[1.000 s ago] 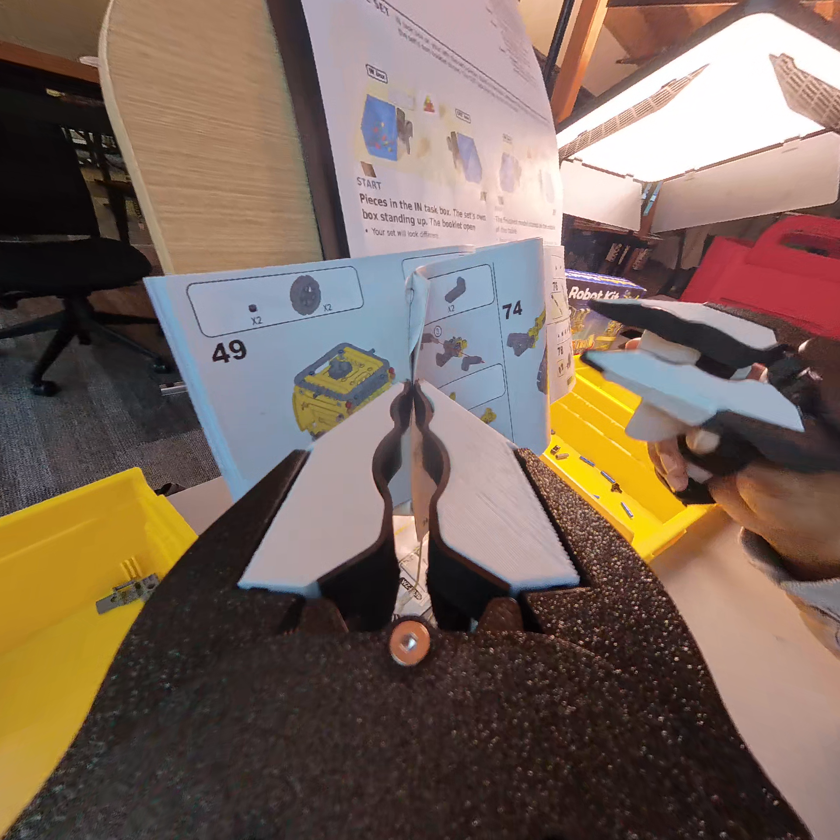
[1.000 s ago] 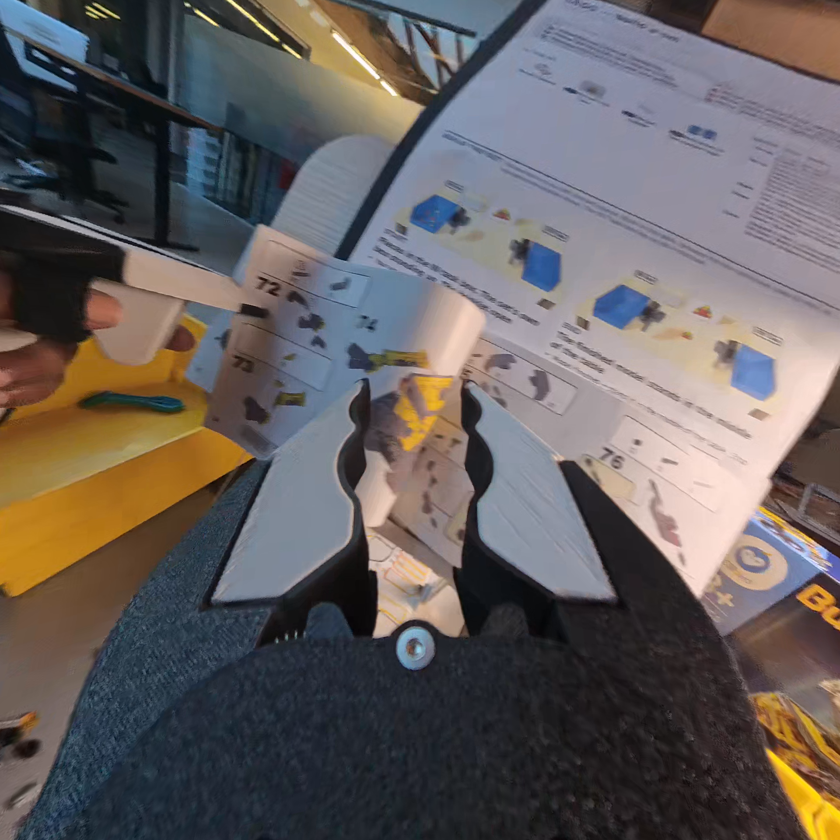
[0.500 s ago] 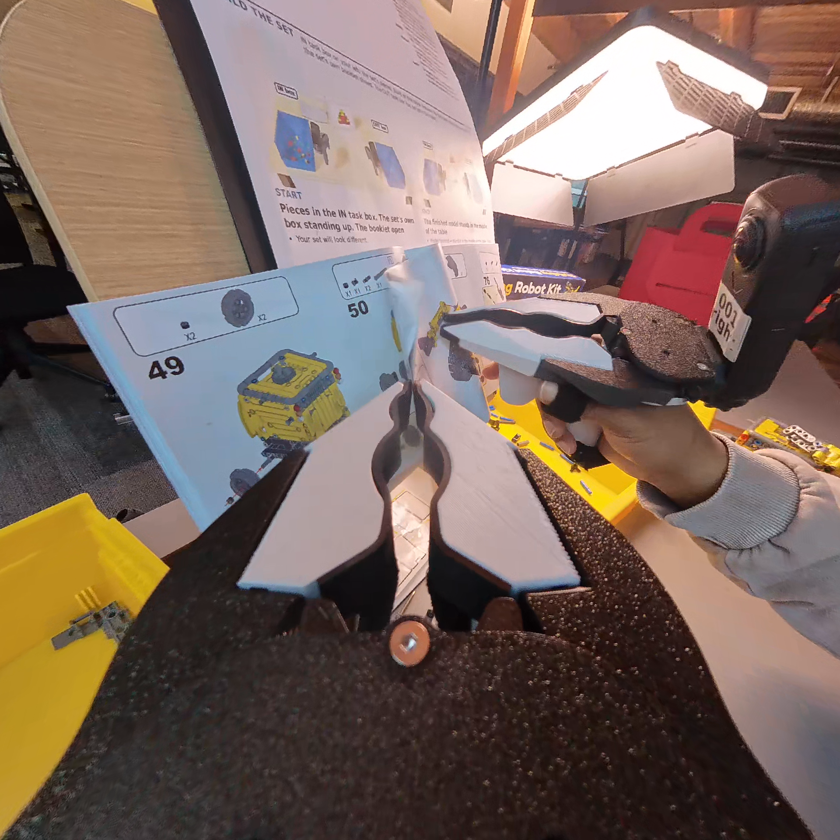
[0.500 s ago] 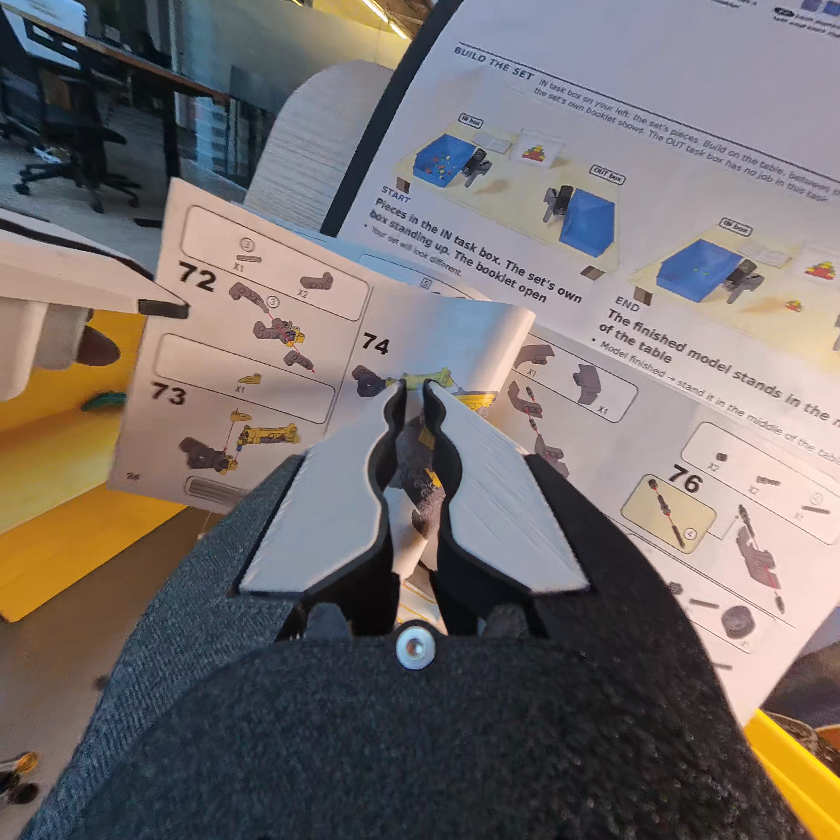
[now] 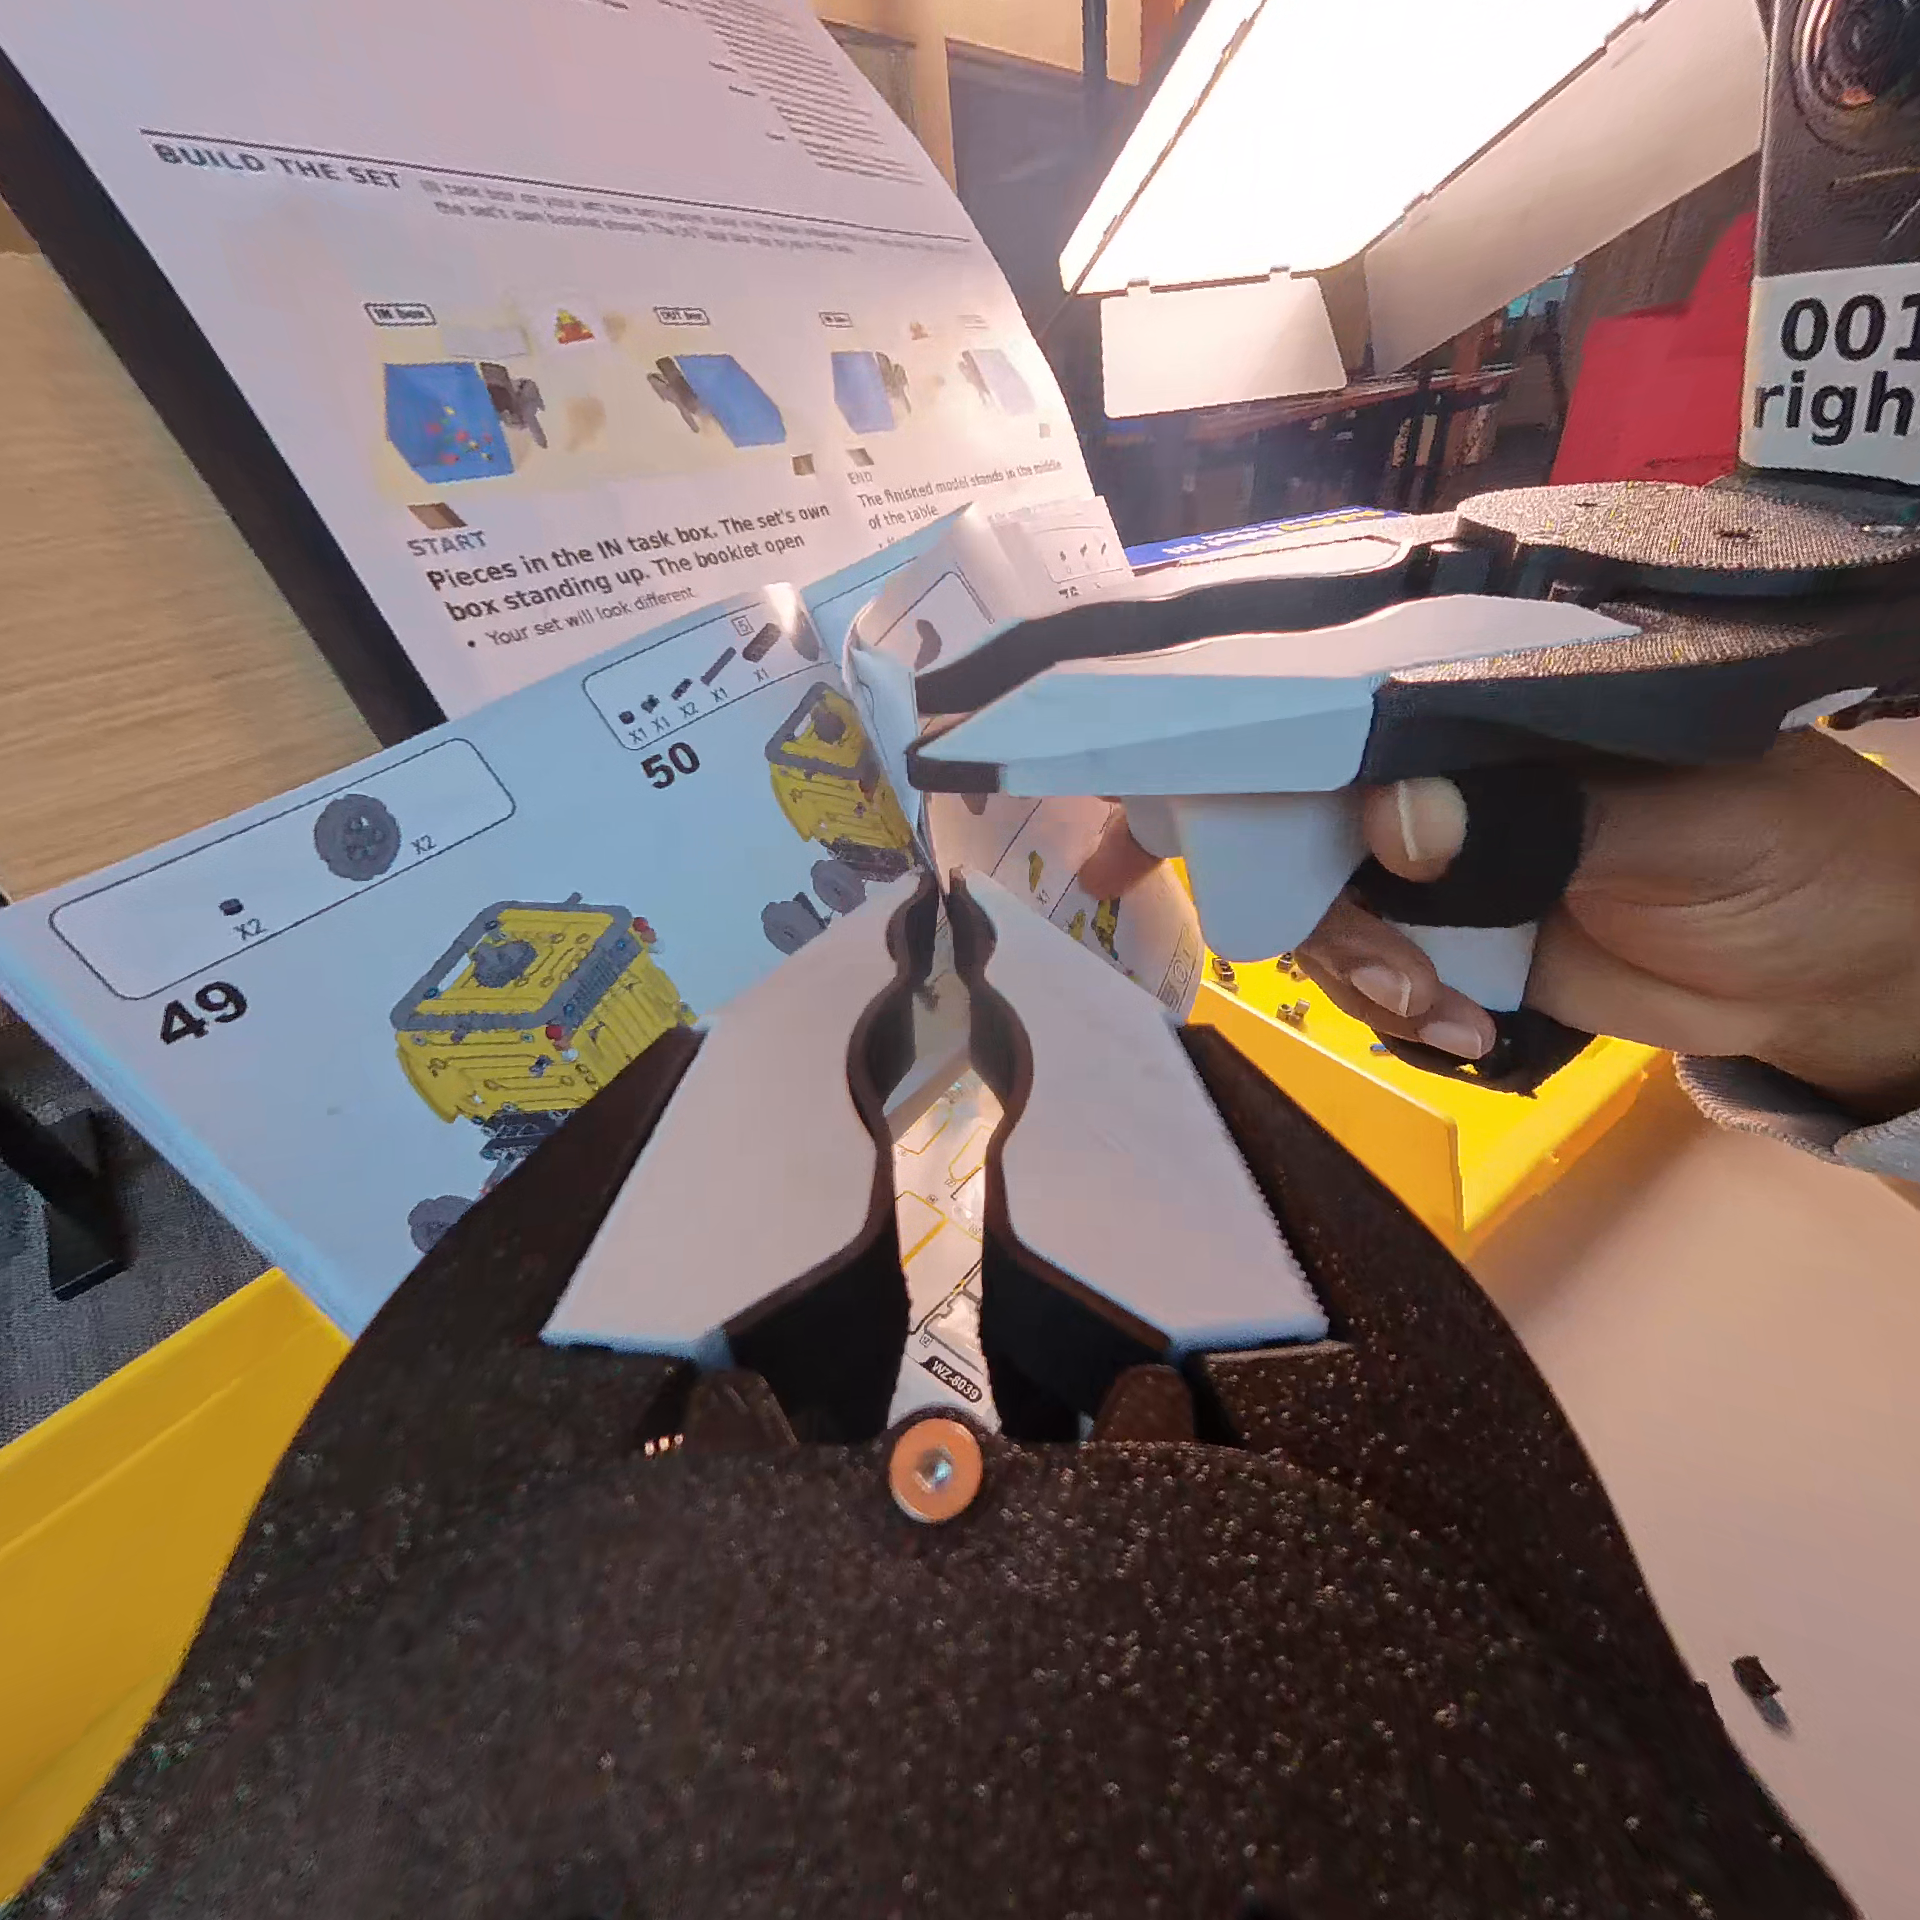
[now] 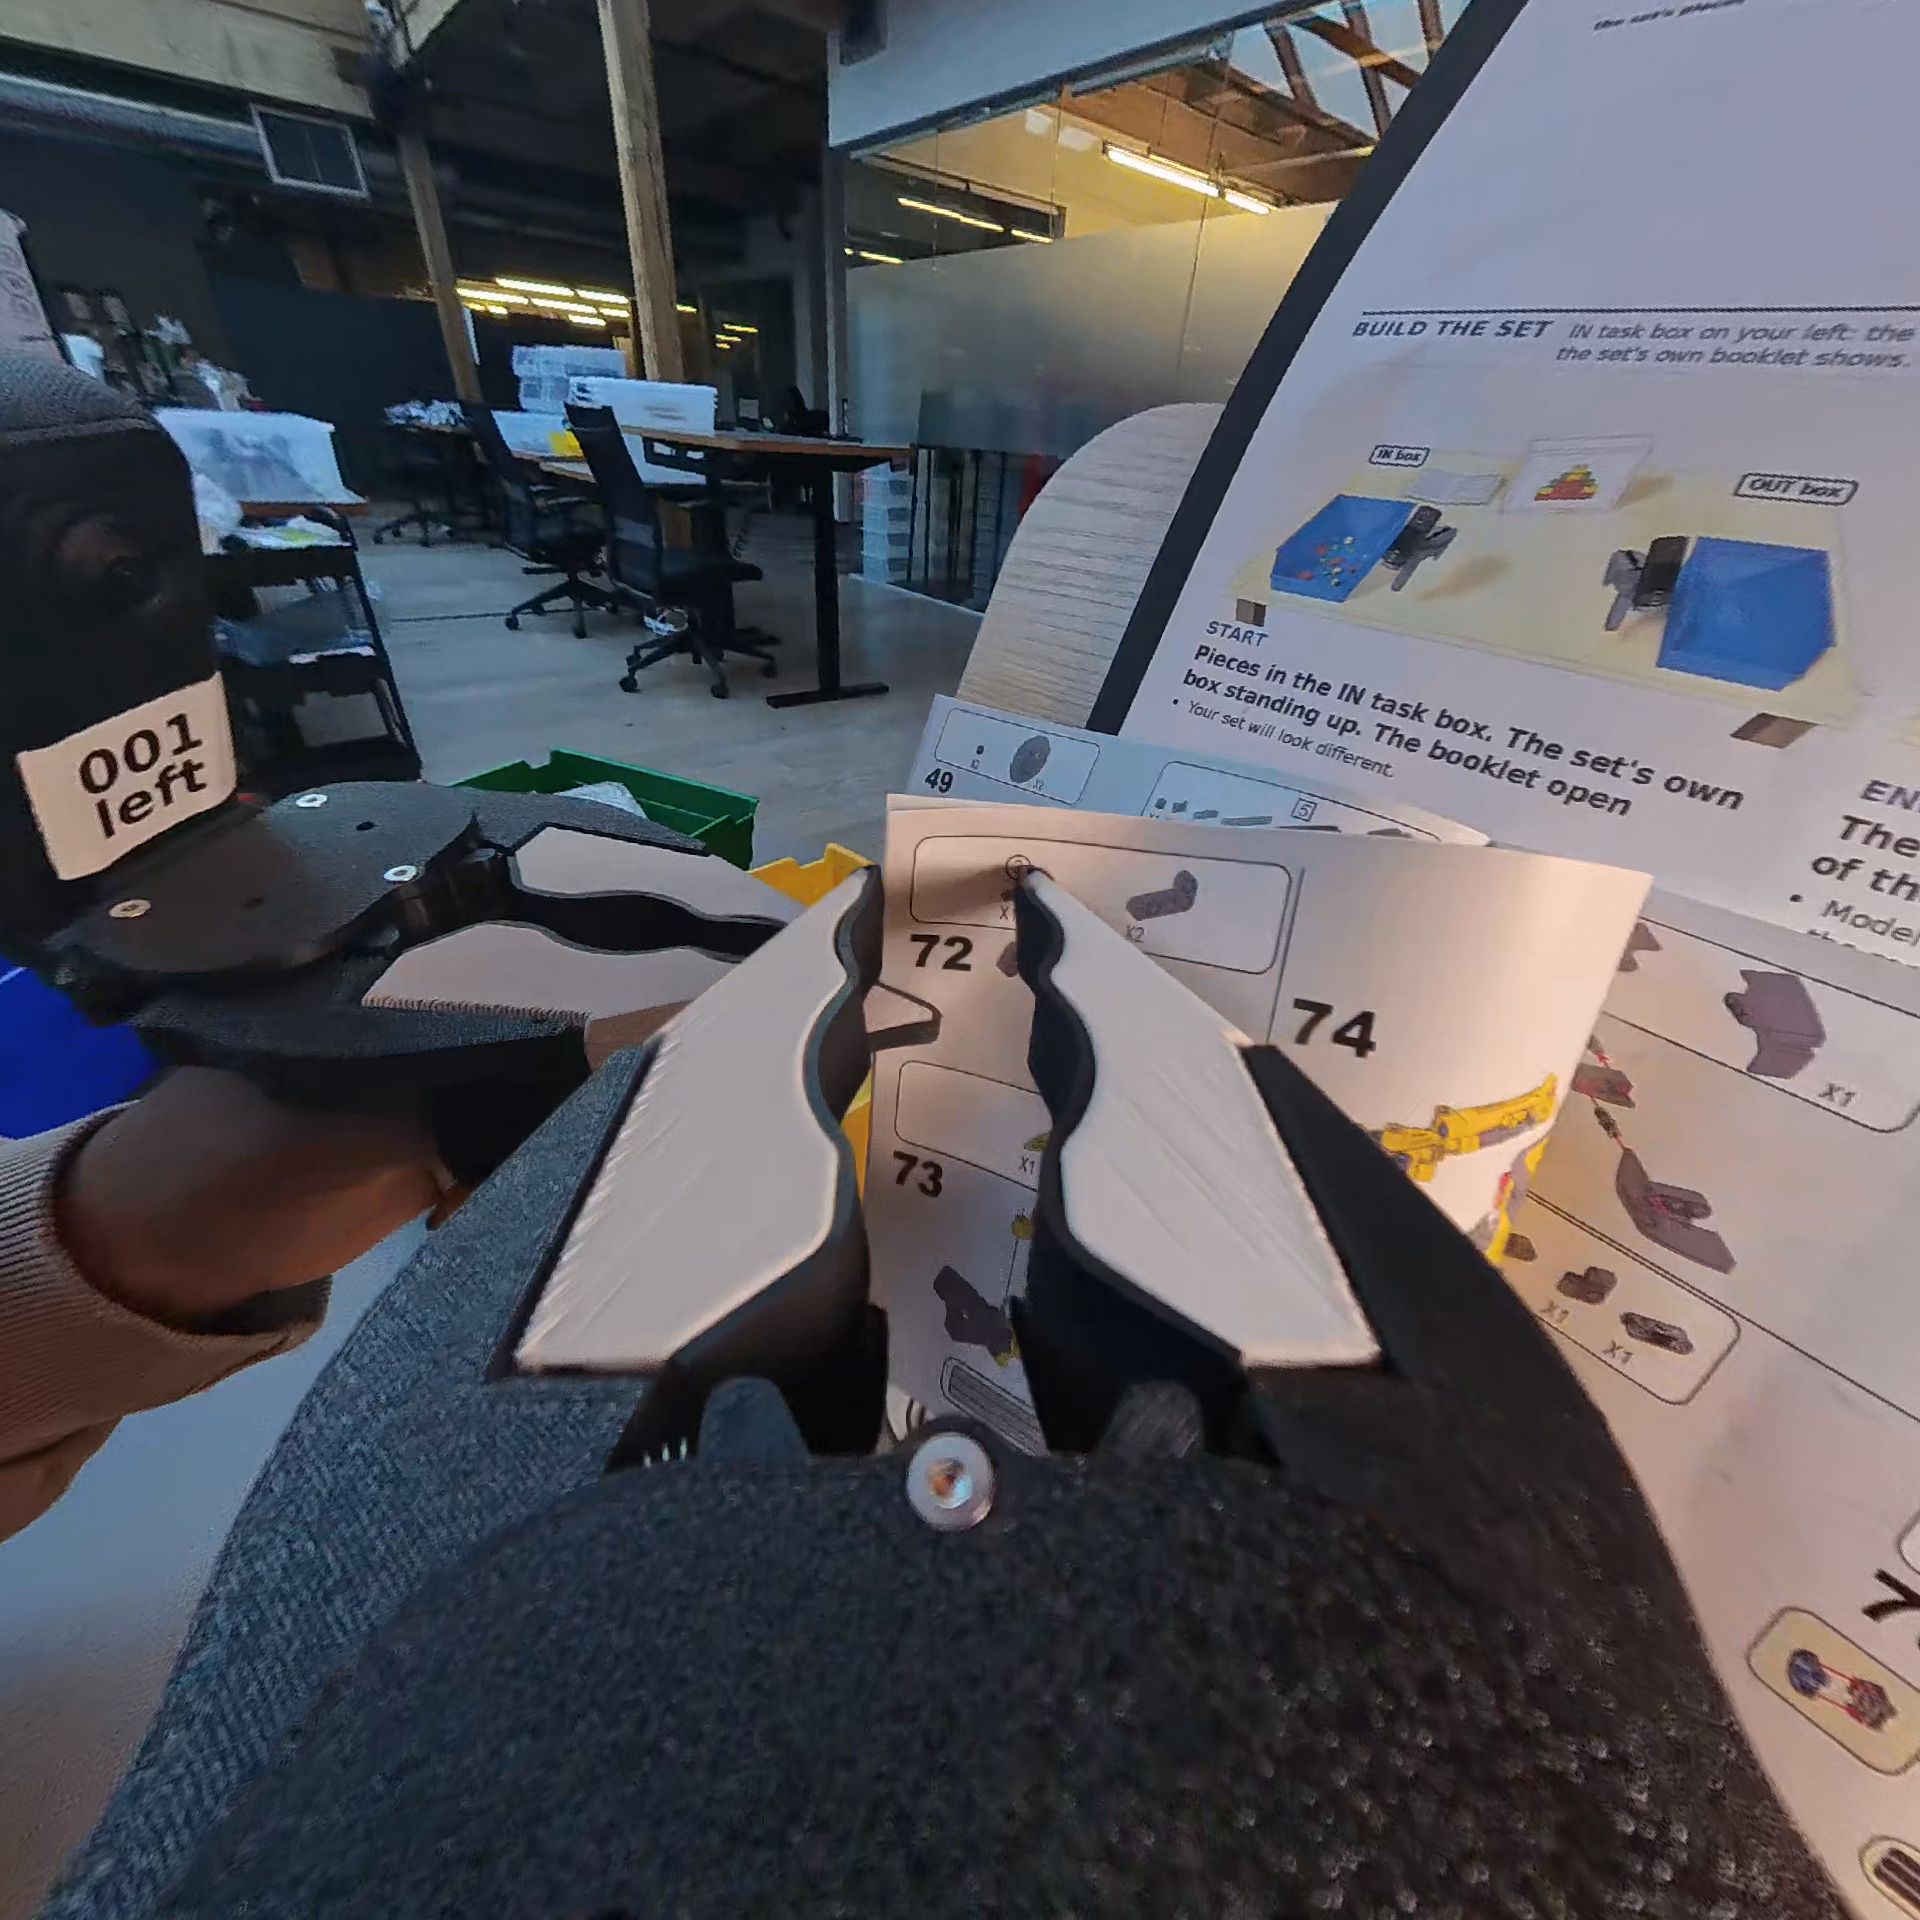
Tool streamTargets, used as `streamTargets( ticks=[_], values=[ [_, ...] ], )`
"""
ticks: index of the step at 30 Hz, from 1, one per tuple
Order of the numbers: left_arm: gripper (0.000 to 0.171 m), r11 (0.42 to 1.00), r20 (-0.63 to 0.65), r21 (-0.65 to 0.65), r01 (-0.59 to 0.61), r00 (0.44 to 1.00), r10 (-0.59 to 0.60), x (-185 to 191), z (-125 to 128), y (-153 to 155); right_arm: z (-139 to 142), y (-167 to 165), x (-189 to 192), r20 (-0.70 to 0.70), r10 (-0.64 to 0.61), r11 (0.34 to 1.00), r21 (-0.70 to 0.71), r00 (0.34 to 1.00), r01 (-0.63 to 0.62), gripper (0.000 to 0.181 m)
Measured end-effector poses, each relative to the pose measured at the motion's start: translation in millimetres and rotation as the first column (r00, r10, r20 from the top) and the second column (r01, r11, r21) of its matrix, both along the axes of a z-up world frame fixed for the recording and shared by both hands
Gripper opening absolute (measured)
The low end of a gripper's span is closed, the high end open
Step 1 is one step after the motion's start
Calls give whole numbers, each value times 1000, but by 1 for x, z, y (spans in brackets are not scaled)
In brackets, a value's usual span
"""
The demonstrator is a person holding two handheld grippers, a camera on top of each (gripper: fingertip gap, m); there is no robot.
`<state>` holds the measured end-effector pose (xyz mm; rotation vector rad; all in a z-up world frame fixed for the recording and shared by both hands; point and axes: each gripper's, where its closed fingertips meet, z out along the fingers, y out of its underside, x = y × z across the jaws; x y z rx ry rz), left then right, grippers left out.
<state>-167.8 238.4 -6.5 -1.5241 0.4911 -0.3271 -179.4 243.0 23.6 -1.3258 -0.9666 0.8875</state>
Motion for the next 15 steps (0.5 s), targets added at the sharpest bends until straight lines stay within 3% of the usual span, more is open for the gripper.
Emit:
streamTargets(
  ticks=[5, 11, 15],
  values=[
    [4, 1000, 15, -6, 27, 1000, -27, 5, 1, -2, 0, -7, 3, -27, 50, 999, -8, 998, -50, 1],
    [6, 990, 127, -7, 139, 982, -137, 11, 8, -9, 7, -7, 10, -69, 115, 992, -53, 991, -118, 0],
    [20, 975, 253, 13, 222, 943, -218, 8, 19, -14, 12, -10, 16, -122, 180, 976, -98, 976, -193, 0]
  ],
)
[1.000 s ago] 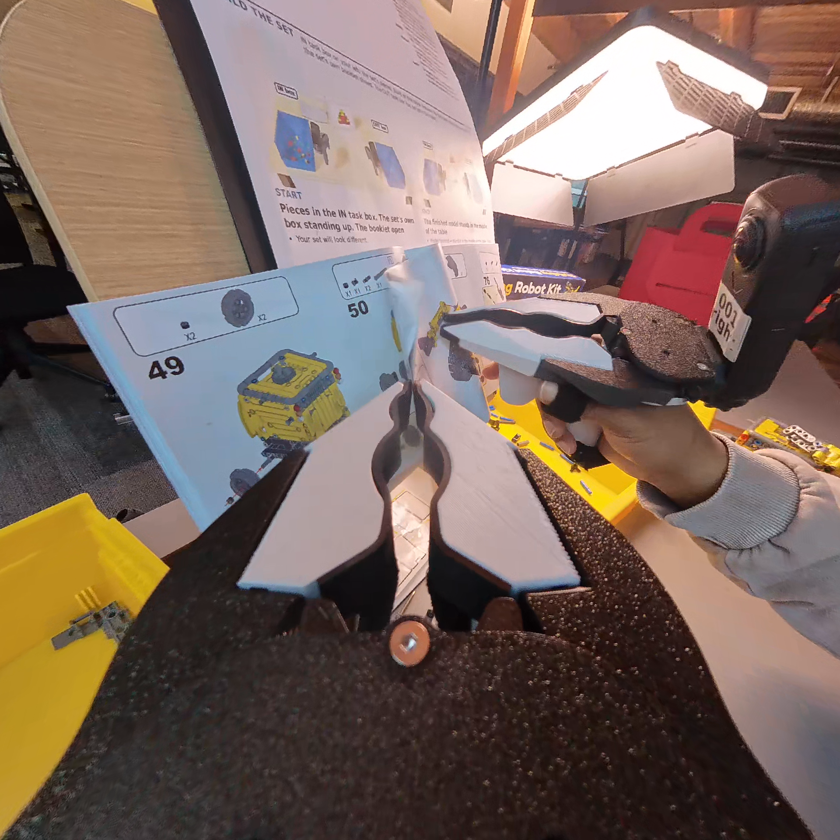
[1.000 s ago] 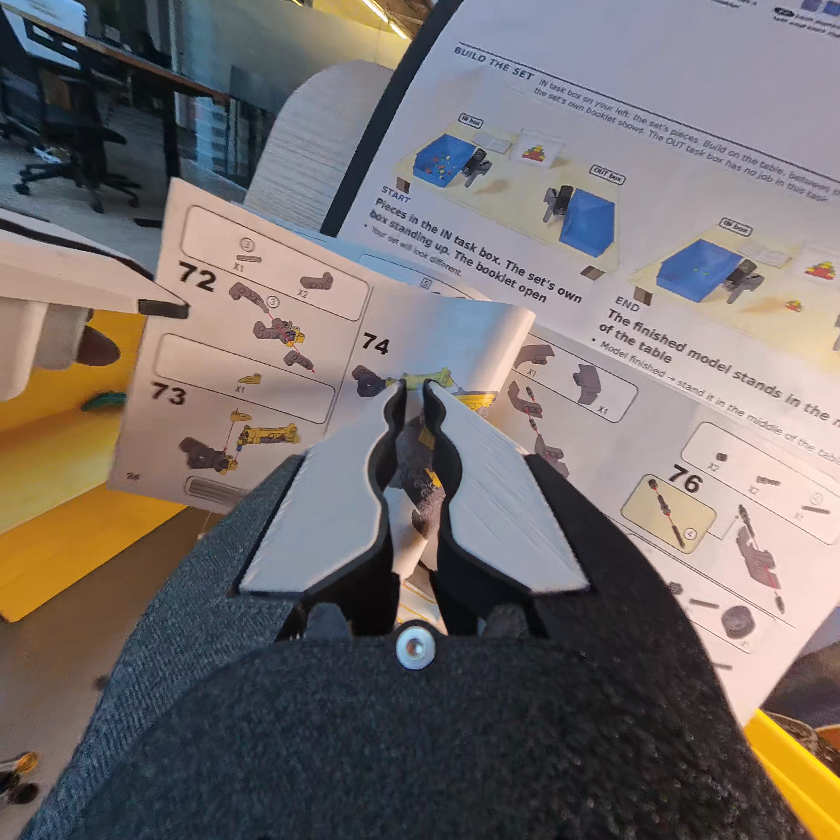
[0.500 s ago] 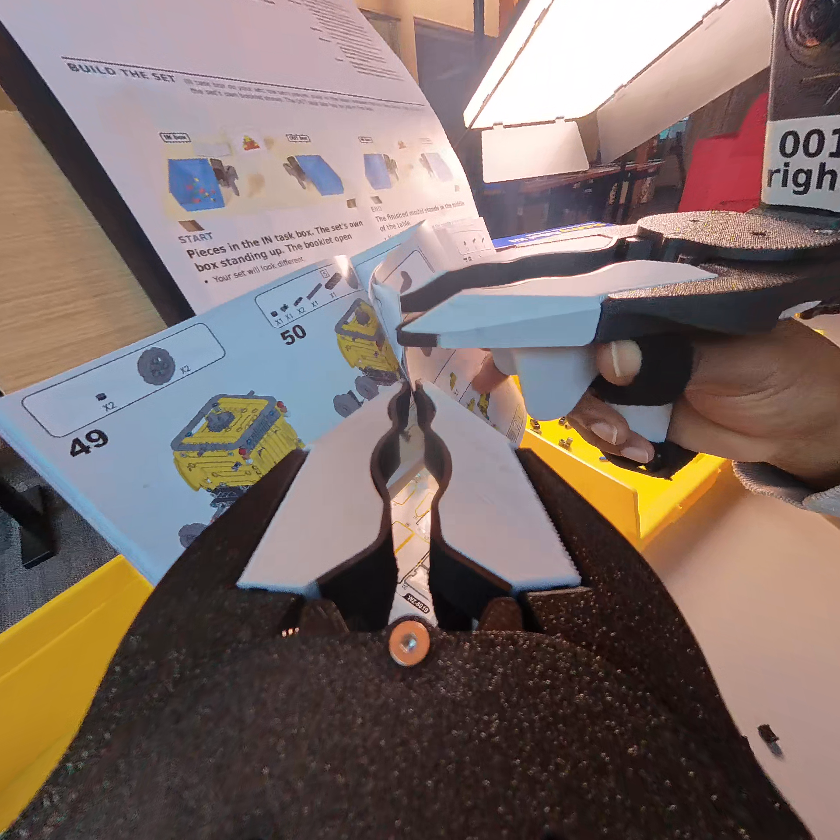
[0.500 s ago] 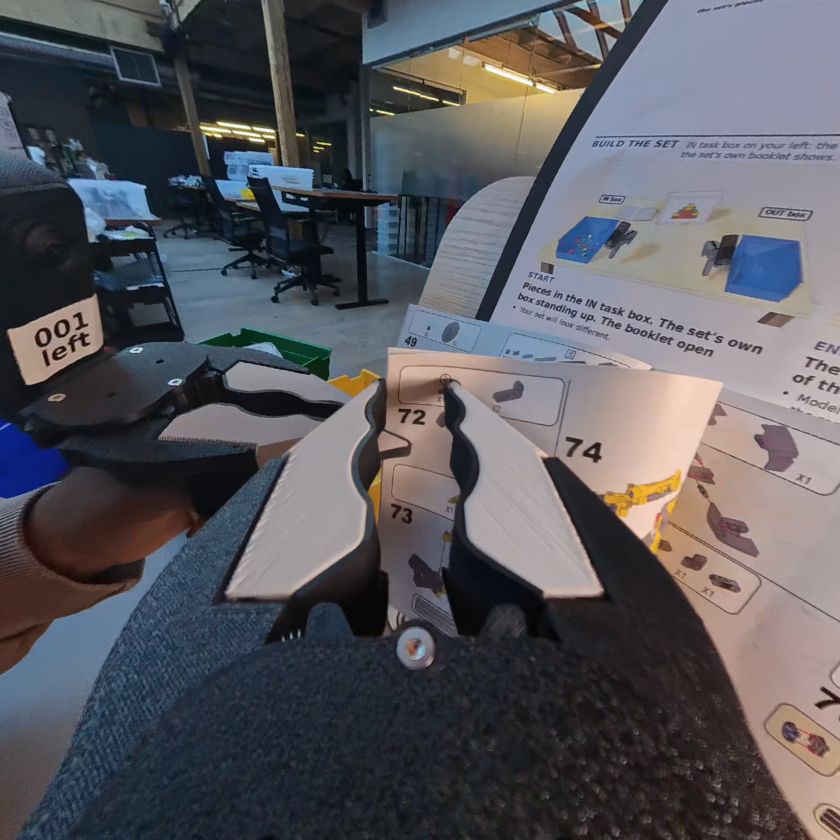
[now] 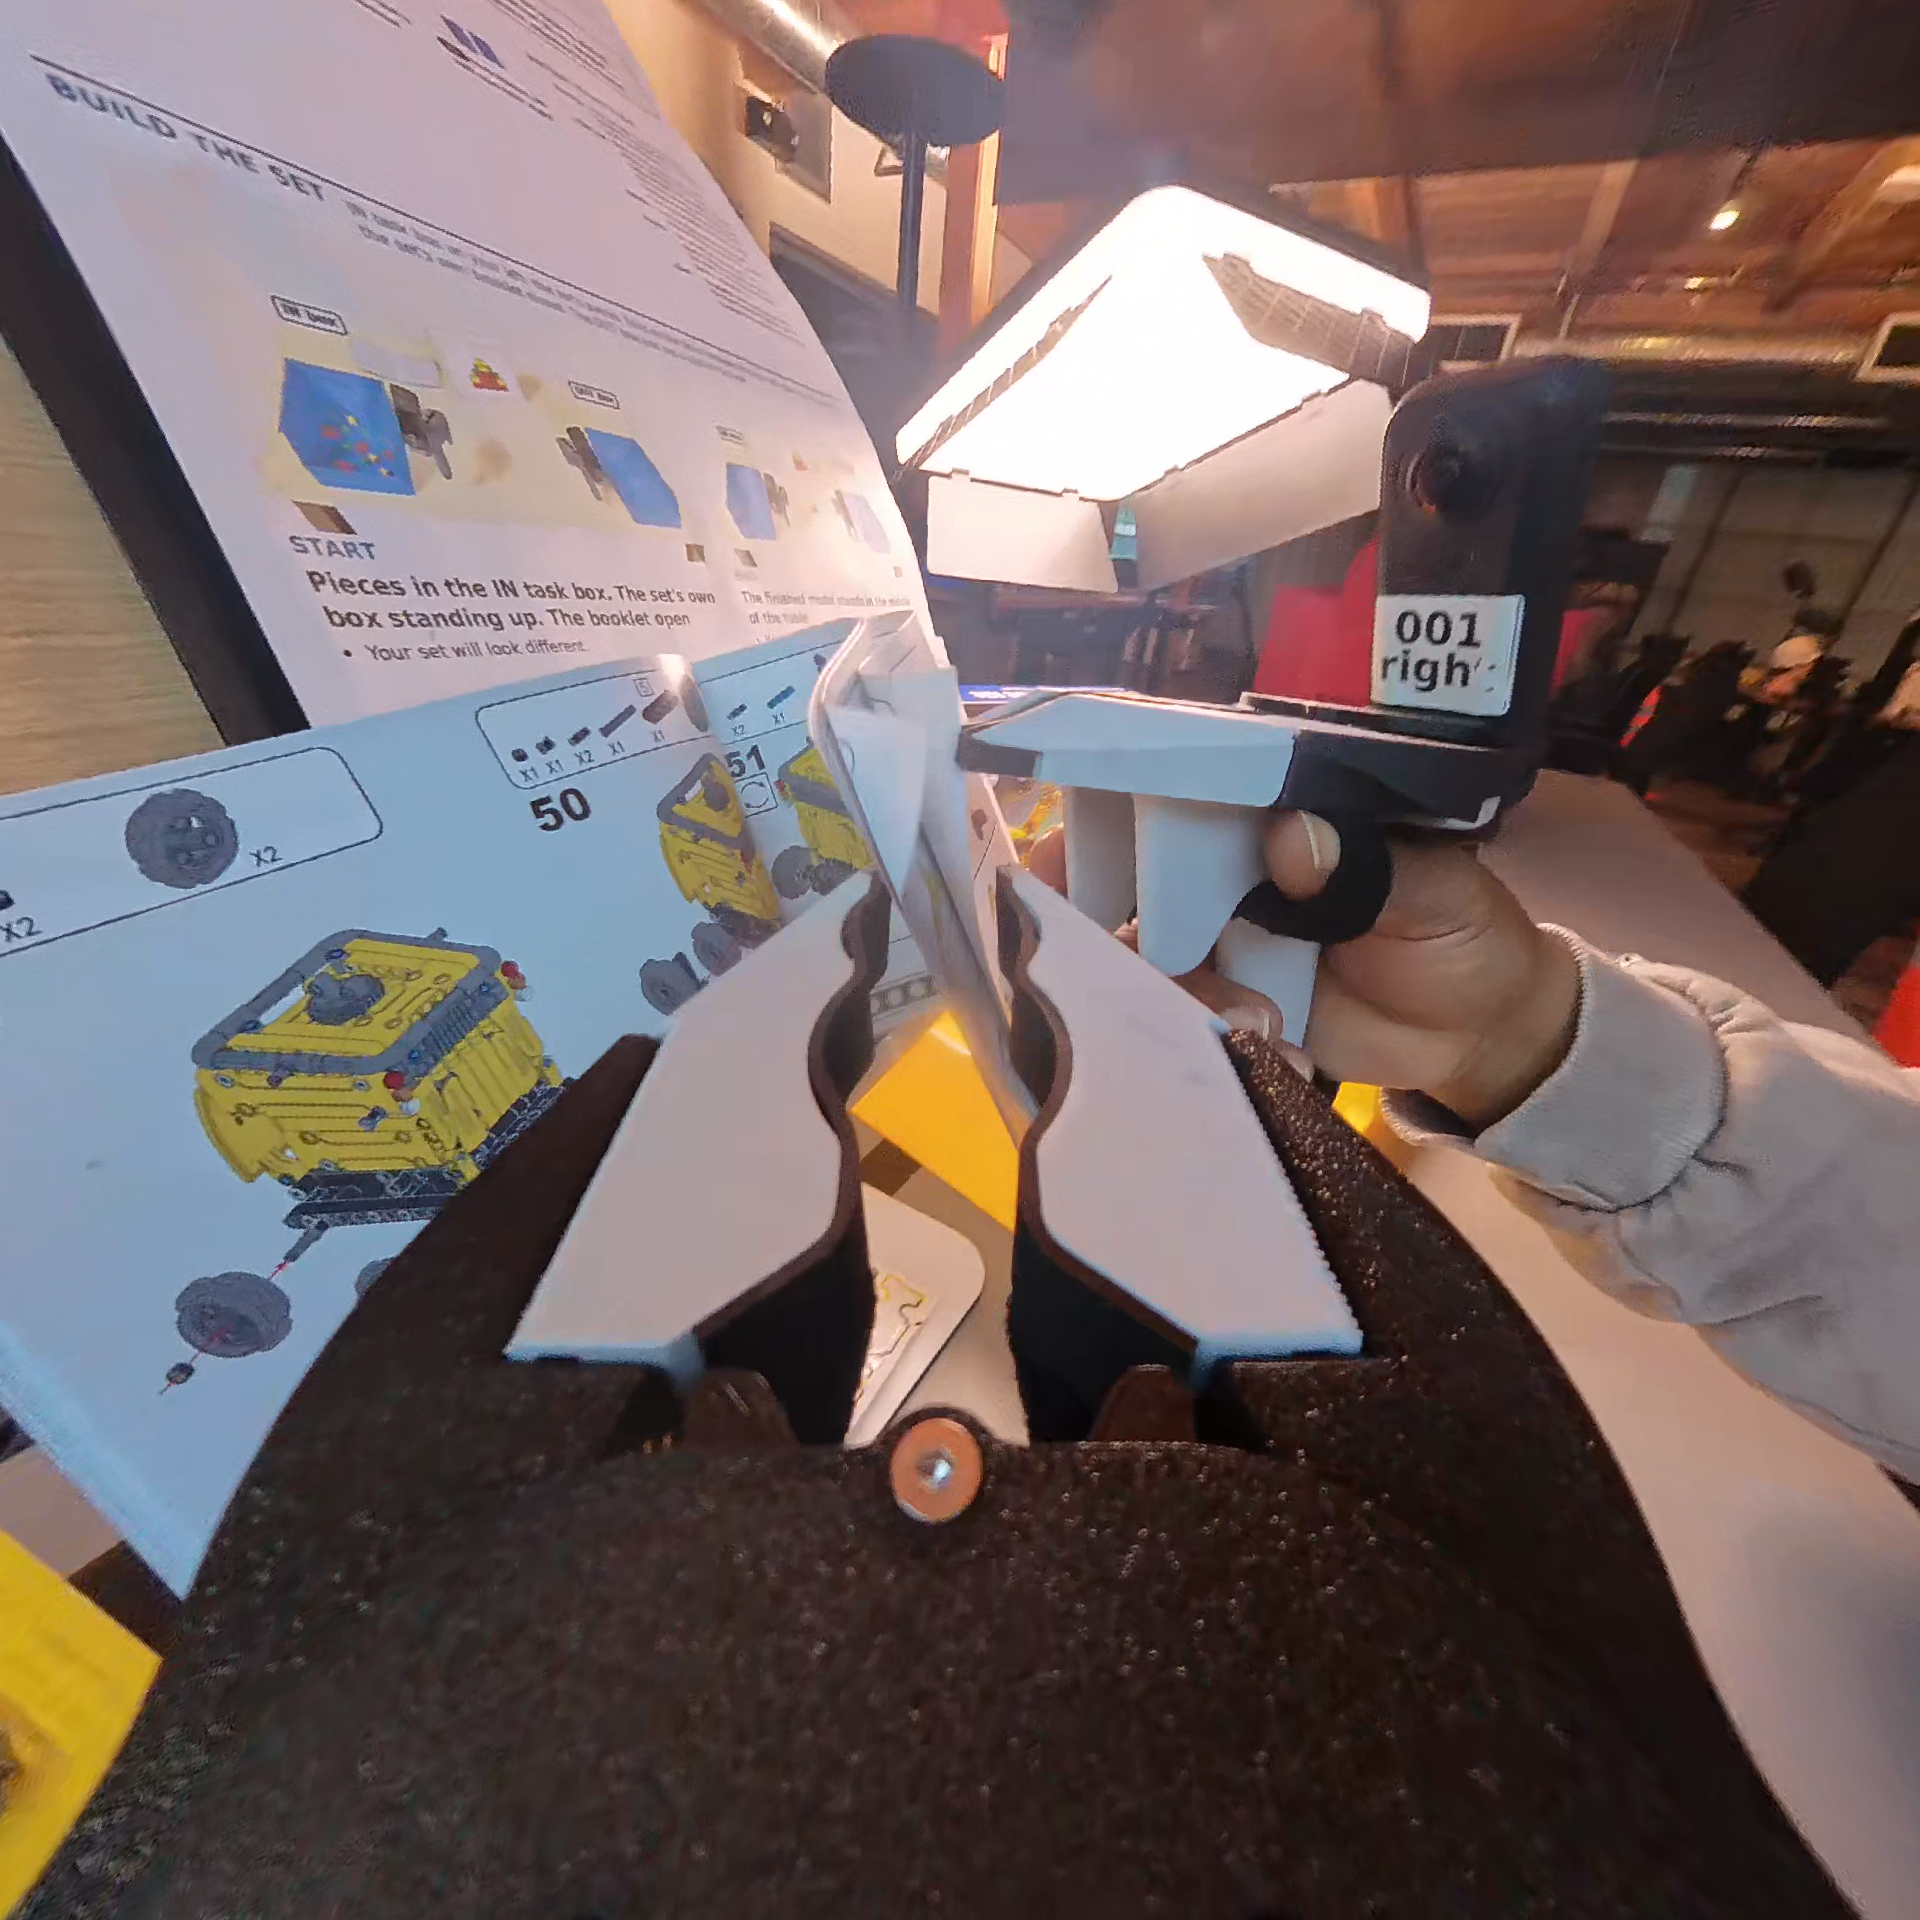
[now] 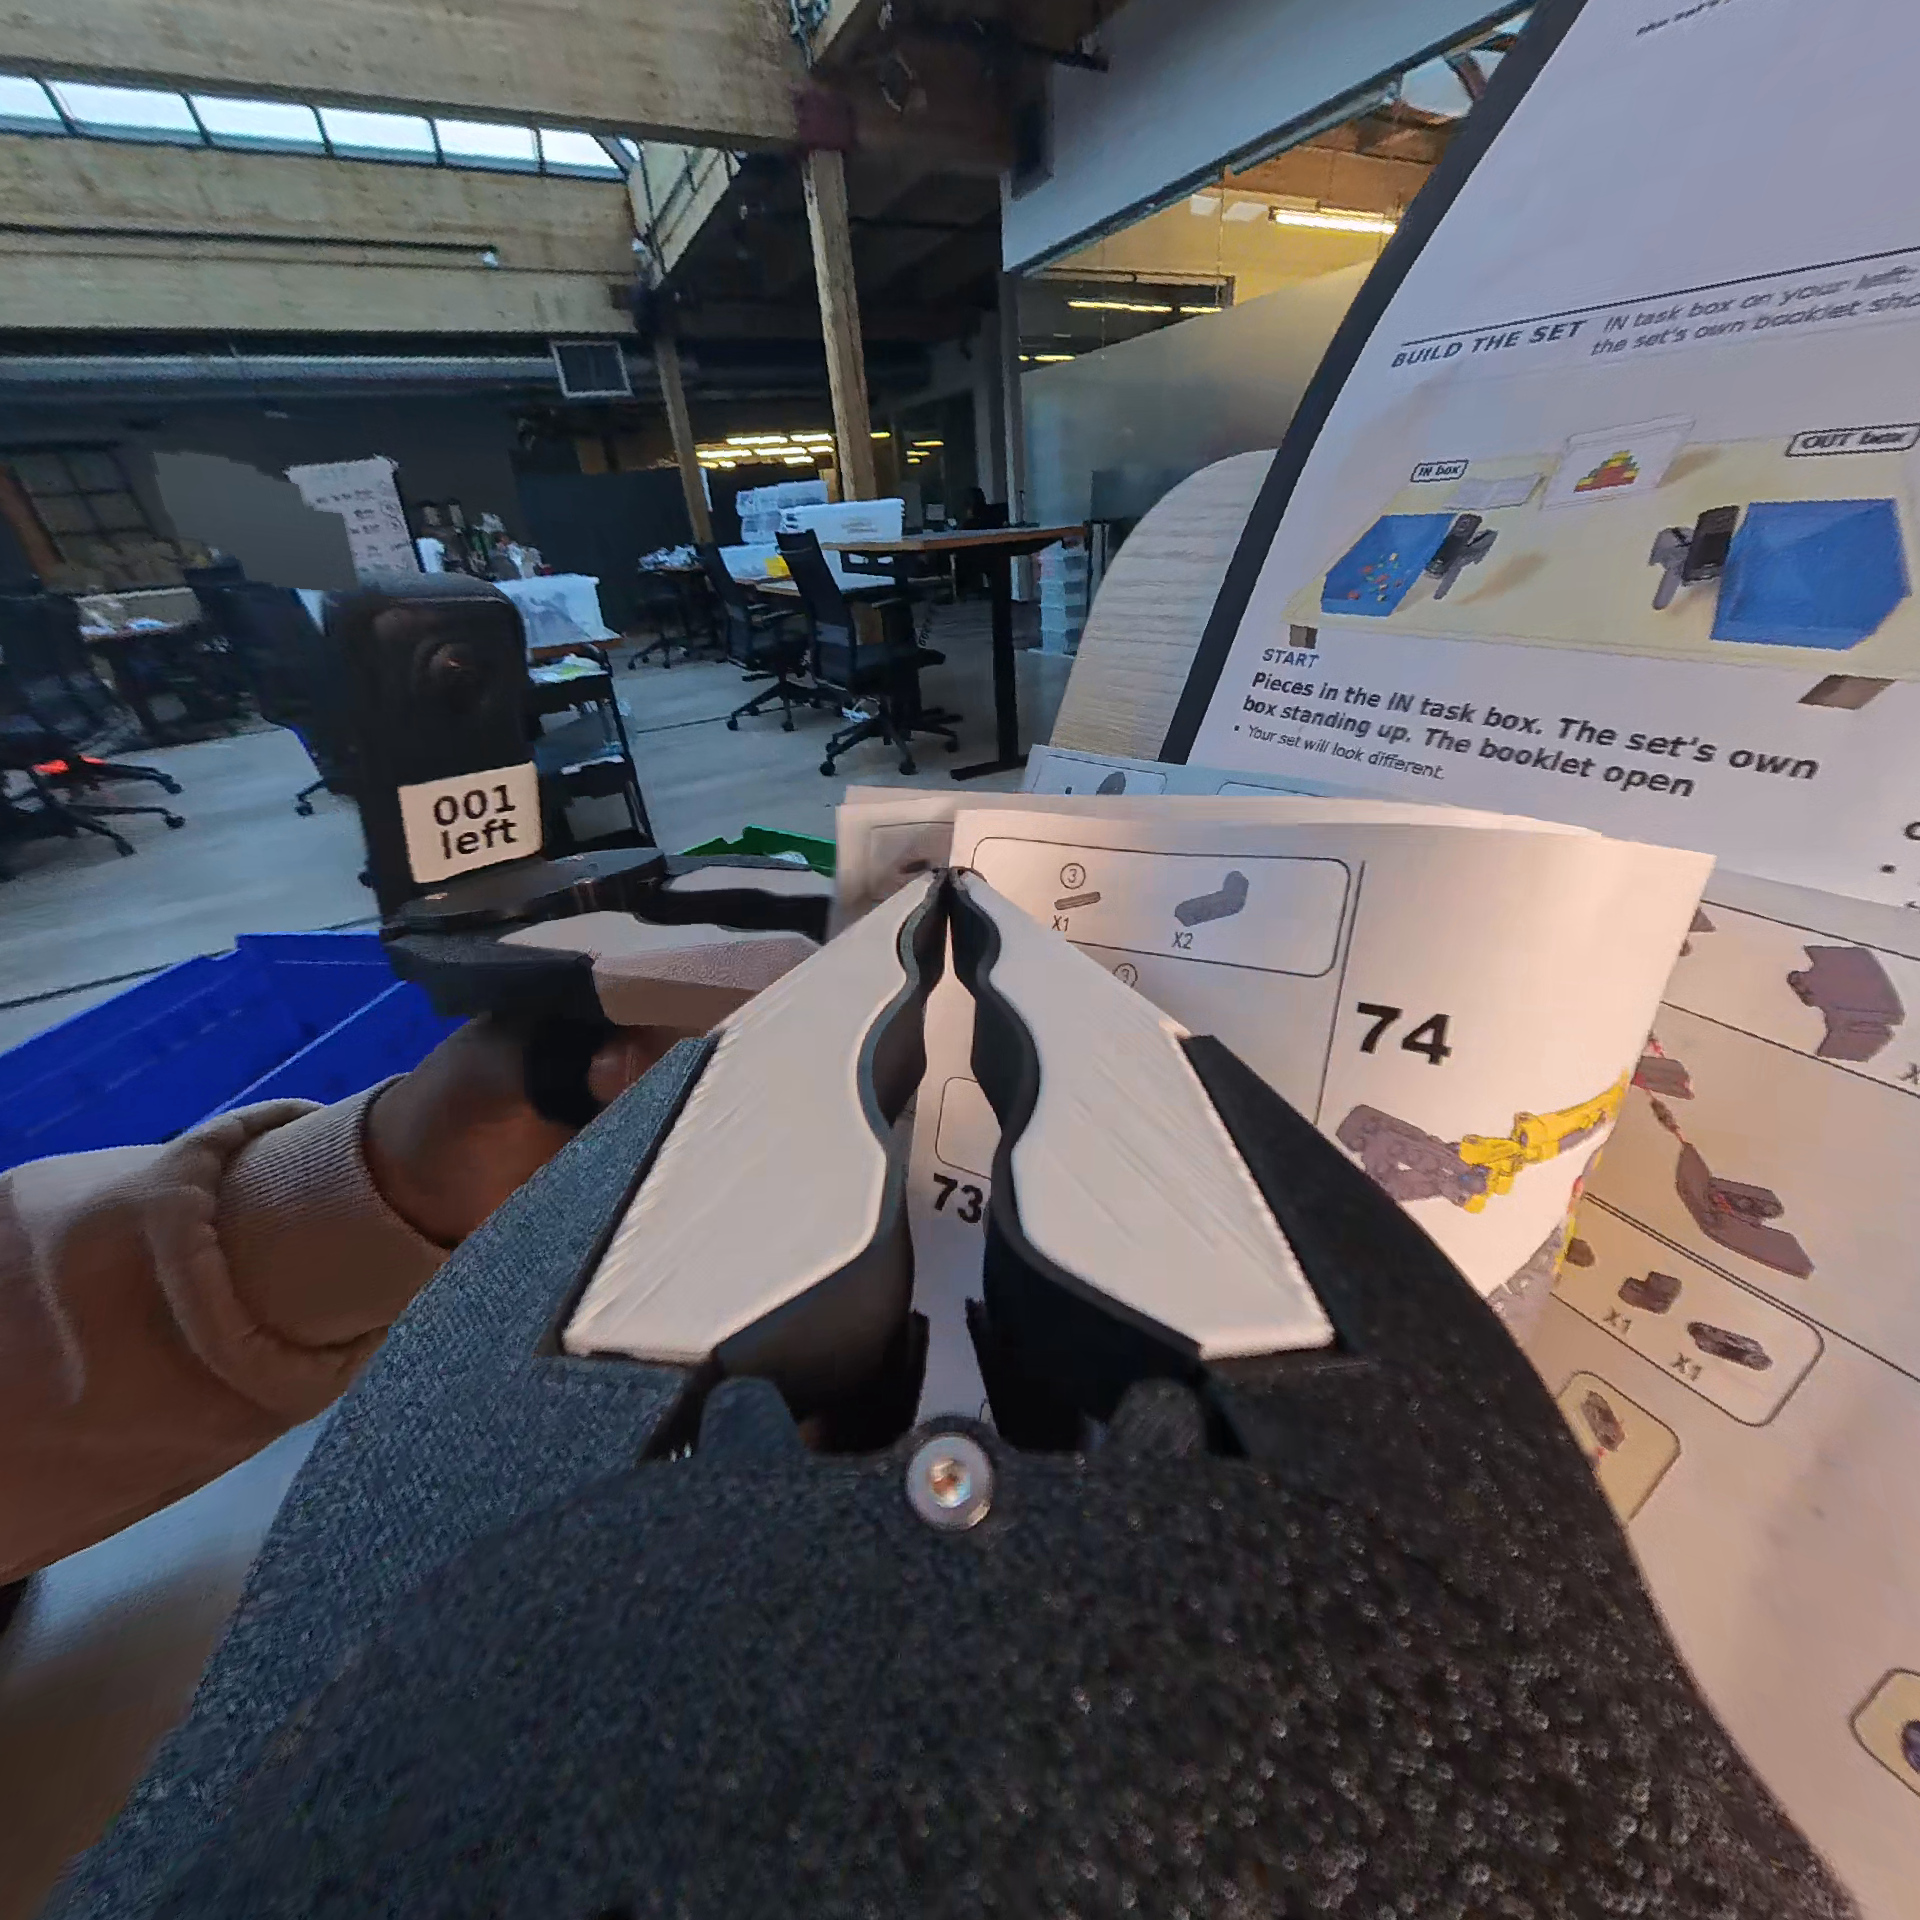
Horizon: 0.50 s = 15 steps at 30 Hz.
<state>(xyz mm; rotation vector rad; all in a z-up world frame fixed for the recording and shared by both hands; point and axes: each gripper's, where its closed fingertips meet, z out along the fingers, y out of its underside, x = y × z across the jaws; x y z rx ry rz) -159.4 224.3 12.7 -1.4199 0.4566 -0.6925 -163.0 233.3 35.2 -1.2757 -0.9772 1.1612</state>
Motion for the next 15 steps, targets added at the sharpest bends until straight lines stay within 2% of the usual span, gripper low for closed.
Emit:
streamTargets(
  ticks=[2, 4, 7, 12, 15],
  values=[
    [19, 1000, 44, -22, 11, 999, -10, -4, 1, 3, 1, 0, 3, -15, 20, 1000, -20, 1000, -20, 0],
    [1, 999, 46, -50, -13, 999, 15, -11, -2, 8, 2, 1, 7, -20, 21, 1000, -15, 1000, -22, 0],
    [0, 994, 15, -77, -71, 997, 73, -26, -6, 14, 1, 8, 23, 4, -14, 1000, 24, 1000, 14, 0],
    [0, 985, 5, -122, -120, 993, 121, -57, -3, 16, 1, 49, 81, 72, -211, 971, 131, 975, 201, 0],
    [1, 980, -60, -120, -162, 986, 156, -69, -5, 19, -5, 82, 119, 133, -385, 908, 233, 913, 349, 0]
  ],
)
